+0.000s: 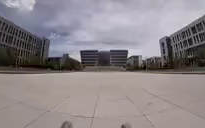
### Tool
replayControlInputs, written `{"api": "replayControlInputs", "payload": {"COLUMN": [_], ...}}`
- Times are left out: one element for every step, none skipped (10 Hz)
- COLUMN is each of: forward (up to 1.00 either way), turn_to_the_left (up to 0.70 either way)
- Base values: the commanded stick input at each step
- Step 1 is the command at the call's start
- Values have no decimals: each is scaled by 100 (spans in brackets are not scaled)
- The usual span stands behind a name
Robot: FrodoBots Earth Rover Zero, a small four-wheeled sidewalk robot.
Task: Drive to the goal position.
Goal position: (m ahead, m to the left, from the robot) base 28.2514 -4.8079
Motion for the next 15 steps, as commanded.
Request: {"api": "replayControlInputs", "payload": {"forward": [70,70,70,70,70,70,70,70,70,70,70,70,70,70,70], "turn_to_the_left": [0,0,0,0,0,0,0,0,0,0,0,0,0,0,0]}}
